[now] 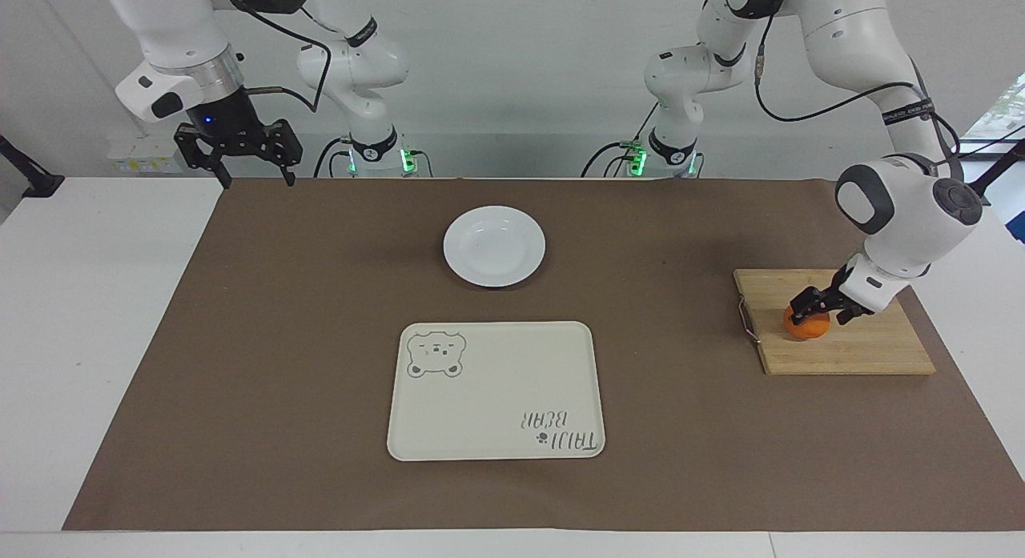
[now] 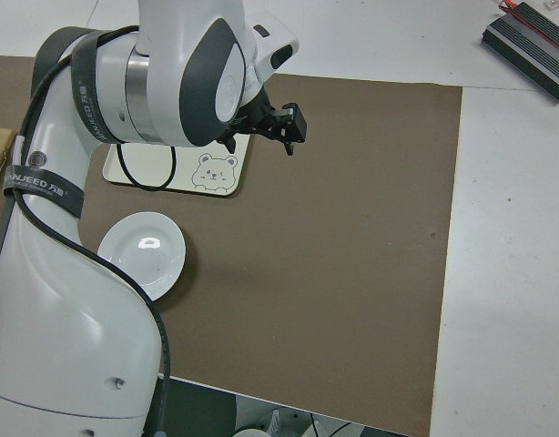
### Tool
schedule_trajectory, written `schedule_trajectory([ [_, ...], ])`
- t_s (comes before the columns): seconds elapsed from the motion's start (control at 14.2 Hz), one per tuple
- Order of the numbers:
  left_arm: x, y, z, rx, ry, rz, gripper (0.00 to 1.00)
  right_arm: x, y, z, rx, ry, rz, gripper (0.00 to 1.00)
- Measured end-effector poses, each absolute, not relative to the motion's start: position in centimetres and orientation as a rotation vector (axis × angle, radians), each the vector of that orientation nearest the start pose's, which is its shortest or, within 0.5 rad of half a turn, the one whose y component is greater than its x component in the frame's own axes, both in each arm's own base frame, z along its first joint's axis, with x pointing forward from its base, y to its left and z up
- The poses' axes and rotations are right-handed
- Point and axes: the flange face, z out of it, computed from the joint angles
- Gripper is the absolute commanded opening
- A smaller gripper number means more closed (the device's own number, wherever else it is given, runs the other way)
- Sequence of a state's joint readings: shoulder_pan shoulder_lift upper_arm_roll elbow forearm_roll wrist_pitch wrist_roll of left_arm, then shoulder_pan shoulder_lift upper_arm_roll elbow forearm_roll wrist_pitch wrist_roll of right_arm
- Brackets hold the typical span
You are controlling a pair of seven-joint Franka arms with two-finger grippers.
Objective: Place orange and plate with both arms
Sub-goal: 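Close the left gripper on the orange on the wooden board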
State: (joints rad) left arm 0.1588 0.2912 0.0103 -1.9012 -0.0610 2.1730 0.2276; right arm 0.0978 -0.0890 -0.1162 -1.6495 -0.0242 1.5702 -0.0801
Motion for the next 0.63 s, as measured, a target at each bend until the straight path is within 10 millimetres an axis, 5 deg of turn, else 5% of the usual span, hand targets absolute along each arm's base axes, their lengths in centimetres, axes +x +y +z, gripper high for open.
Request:
schedule_trajectory([
  [0.28,59.9,9.9,32.6,-3.190,-0.004,0.015,1.00,52.6,-1.5,63.5,-3.154,-0.098,-0.013,1.00],
  [0.35,59.7,9.8,32.2,-3.190,-0.007,0.012,0.37,52.6,-1.5,63.5,-3.154,-0.098,-0.013,1.00],
  [0.42,59.6,9.7,31.9,-3.190,-0.008,0.014,0.00,52.6,-1.5,63.5,-3.154,-0.098,-0.013,1.00],
  [0.63,59.7,9.5,32.0,-3.191,-0.005,0.005,0.00,52.6,-1.5,63.5,-3.154,-0.098,-0.013,1.00],
])
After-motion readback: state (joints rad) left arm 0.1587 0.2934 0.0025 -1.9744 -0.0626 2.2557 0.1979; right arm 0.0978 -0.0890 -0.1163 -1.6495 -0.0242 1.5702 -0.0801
